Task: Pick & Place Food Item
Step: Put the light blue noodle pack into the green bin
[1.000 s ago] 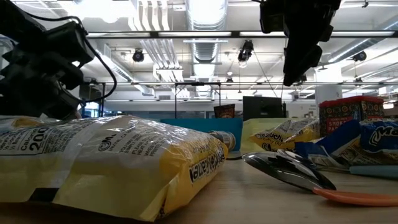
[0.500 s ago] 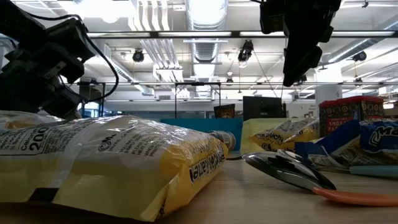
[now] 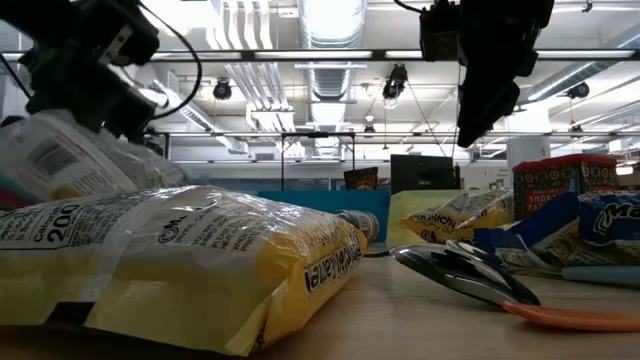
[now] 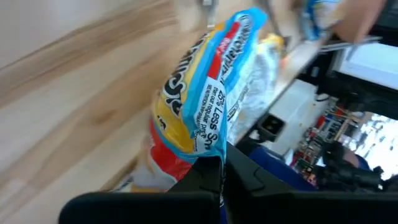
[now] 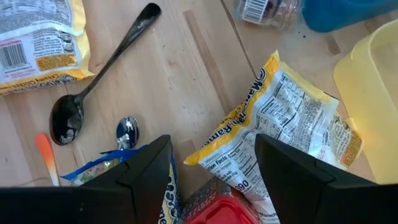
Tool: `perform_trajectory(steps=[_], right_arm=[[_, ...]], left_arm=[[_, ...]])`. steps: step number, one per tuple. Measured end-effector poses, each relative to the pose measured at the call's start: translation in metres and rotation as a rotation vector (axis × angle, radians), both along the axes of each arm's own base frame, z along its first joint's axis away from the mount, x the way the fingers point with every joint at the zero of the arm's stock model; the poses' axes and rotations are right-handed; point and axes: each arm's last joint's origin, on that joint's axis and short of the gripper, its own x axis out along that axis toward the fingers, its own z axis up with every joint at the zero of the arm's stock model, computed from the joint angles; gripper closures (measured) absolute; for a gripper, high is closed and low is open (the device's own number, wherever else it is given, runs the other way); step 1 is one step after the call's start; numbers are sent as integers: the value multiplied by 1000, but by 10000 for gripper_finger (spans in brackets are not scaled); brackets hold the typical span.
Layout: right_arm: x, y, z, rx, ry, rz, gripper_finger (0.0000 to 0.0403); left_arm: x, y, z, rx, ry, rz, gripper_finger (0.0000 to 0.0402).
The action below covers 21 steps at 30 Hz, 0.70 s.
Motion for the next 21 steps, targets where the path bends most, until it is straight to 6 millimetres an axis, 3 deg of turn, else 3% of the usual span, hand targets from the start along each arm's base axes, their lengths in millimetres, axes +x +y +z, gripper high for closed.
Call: perform_trajectory(steps=[21], right_arm=[[2, -1, 0, -53, -30, -7, 172]], left_arm=[[2, 12, 90, 258, -47, 101, 400]])
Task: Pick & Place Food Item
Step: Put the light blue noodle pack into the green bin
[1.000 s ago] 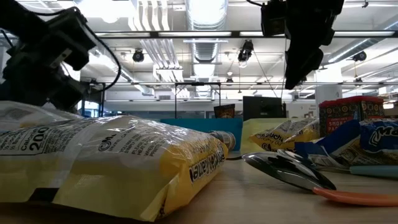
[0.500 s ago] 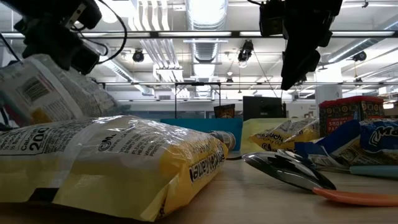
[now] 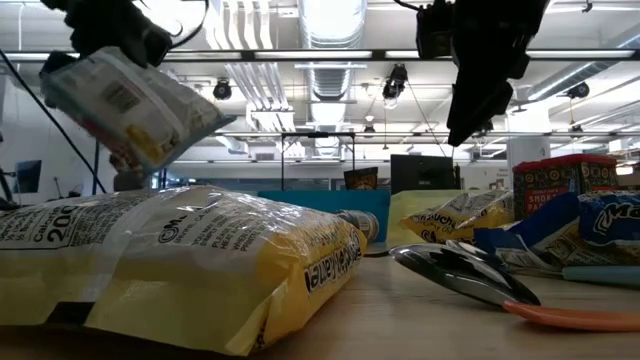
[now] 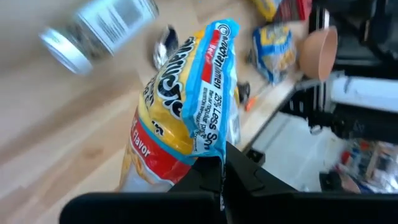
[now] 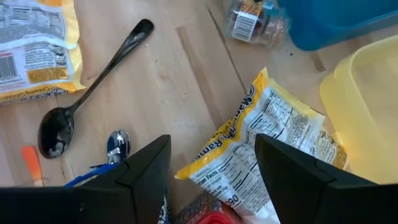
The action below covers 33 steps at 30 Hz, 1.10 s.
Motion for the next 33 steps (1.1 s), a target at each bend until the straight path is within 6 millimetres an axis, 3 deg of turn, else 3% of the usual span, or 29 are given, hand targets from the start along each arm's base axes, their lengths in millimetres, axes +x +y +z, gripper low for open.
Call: perform_trajectory(steps=[6, 15, 21, 33], right_arm=[[-1, -1, -2, -23, 1, -11, 172], [-1, -1, -3, -23, 0, -12, 172], [0, -1, -3, -22, -6, -12, 172], [1, -2, -2, -46, -27, -69, 172]], left_arm=[[-2, 19, 19, 88, -40, 92, 401], [-11, 59, 23, 199, -63, 245, 401], [-15, 90, 22, 238, -98, 304, 401], [3, 149, 2, 306, -176, 258, 401]])
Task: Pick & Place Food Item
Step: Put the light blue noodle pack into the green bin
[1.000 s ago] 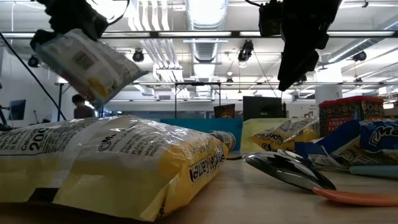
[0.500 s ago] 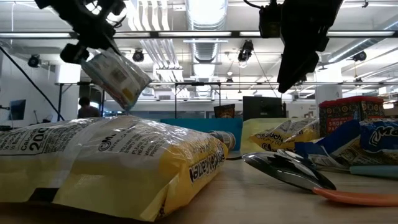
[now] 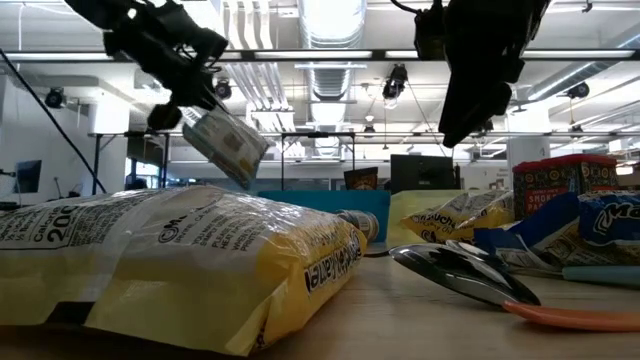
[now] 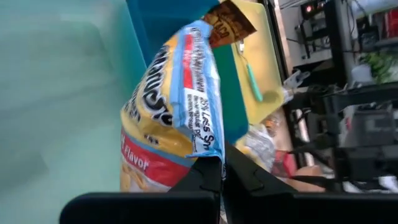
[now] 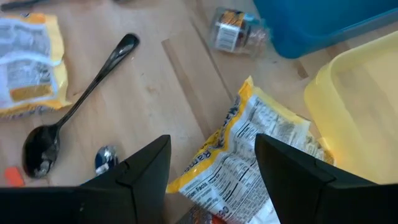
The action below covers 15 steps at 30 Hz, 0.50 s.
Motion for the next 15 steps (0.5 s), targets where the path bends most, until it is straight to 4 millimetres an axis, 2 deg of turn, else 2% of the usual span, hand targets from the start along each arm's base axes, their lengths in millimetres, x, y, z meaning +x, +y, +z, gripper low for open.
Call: perform_trajectory(steps=[15], right_arm=[[0, -1, 0, -5, -14, -59, 172]], left_arm=[[7, 46, -38, 61, 102, 16, 401]])
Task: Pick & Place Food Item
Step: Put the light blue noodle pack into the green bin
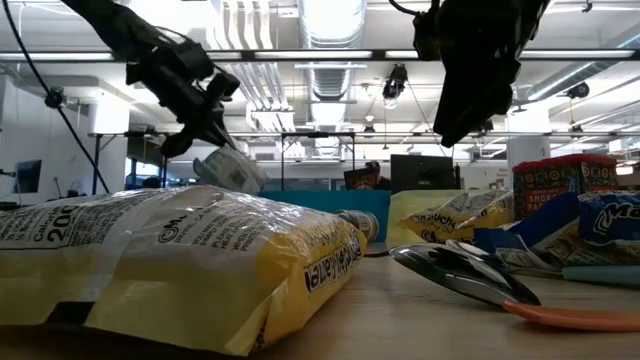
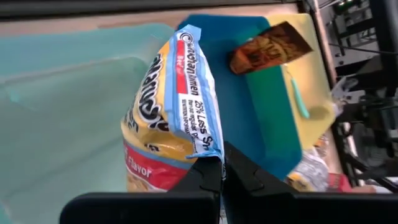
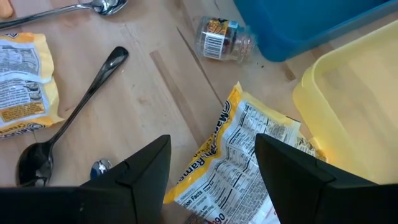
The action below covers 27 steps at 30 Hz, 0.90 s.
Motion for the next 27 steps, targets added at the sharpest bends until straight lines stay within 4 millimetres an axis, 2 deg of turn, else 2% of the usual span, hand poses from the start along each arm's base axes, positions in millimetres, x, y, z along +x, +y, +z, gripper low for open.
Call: perform_trajectory(steps=[6, 13, 20, 27], right_arm=[[0, 0, 0, 0, -1, -1, 172], [0, 0, 0, -6, -4, -2, 172], [0, 0, 0, -8, -5, -8, 172], [0, 0, 0, -2, -7, -18, 172]], left_arm=[[3, 12, -6, 85, -6, -35, 401], [-1, 22, -24, 38, 82, 11, 401], [0, 27, -39, 18, 167, 42, 401], [-8, 25, -42, 39, 322, 141, 401]])
